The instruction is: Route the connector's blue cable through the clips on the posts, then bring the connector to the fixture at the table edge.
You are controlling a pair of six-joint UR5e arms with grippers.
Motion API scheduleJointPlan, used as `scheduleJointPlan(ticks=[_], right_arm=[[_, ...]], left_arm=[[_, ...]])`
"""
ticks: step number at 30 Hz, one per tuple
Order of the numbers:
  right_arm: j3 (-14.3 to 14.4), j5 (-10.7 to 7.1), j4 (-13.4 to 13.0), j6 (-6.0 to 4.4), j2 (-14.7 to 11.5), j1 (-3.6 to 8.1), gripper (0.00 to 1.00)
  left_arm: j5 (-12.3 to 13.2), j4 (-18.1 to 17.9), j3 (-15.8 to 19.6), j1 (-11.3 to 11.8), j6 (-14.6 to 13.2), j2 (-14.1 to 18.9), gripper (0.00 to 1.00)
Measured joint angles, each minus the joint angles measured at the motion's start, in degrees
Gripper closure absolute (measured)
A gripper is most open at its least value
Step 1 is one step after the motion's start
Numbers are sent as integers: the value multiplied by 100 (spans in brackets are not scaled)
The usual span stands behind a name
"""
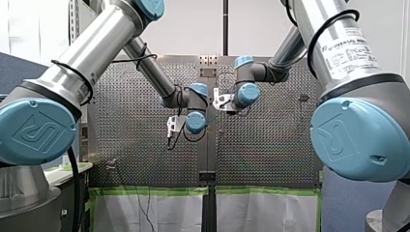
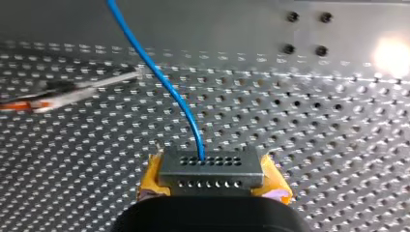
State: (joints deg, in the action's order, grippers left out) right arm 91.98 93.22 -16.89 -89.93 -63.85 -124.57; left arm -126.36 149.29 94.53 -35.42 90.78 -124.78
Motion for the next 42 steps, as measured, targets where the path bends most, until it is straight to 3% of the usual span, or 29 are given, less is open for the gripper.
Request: scheduleJointPlan(ticks=[7, 11, 18, 28, 34, 42], right_arm=[[357, 35, -264, -34, -18, -87, 100], [543, 79, -446, -91, -16, -63, 100], [856, 305, -758, -144, 2, 59, 100], [1369, 337, -1232, -79, 202, 268, 100], [1504, 269, -1329, -85, 306, 397, 100], [1492, 34, -1422, -142, 326, 612, 100]], left_arm=[[-6, -4, -1, -7, 18, 0, 86], [-8, -6, 21, -36, 31, -3, 86], [12, -181, 177, -52, 61, -18, 86], [83, -497, 170, -87, 90, -351, 86], [120, -582, 160, -102, 84, -431, 86], [153, -600, 119, -159, 81, -552, 86]])
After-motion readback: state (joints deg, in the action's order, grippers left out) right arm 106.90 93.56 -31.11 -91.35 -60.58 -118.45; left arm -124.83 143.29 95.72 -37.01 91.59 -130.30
